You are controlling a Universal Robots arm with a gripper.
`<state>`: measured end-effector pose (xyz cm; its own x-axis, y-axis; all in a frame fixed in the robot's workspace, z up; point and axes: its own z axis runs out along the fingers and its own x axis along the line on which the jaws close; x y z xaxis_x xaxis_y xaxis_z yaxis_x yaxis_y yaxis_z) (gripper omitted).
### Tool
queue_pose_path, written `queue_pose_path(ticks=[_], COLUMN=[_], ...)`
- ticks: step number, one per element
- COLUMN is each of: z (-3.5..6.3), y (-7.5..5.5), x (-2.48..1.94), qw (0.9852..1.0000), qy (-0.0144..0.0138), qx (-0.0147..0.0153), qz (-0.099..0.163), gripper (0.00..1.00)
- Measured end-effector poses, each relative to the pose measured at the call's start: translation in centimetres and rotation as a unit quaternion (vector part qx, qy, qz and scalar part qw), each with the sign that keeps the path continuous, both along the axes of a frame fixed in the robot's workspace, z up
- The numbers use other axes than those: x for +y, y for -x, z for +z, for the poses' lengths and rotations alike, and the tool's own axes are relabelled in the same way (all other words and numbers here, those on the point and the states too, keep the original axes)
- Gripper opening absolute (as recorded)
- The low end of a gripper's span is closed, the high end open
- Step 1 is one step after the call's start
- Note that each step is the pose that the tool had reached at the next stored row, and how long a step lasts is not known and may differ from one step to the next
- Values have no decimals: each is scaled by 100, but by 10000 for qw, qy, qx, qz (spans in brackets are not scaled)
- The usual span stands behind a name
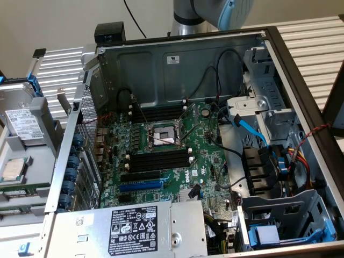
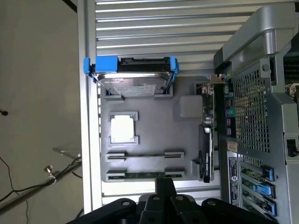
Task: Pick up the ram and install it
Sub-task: 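Pick up the ram and move it above insertion slot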
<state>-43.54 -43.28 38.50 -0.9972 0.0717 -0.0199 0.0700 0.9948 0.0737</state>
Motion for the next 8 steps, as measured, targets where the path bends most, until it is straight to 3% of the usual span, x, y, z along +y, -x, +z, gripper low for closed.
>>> queue_pose_path(ticks=[8], z=[-29], y=[1], x=[1], qw=[10000], qy=[0], qx=[12], qz=[-1], gripper=[11])
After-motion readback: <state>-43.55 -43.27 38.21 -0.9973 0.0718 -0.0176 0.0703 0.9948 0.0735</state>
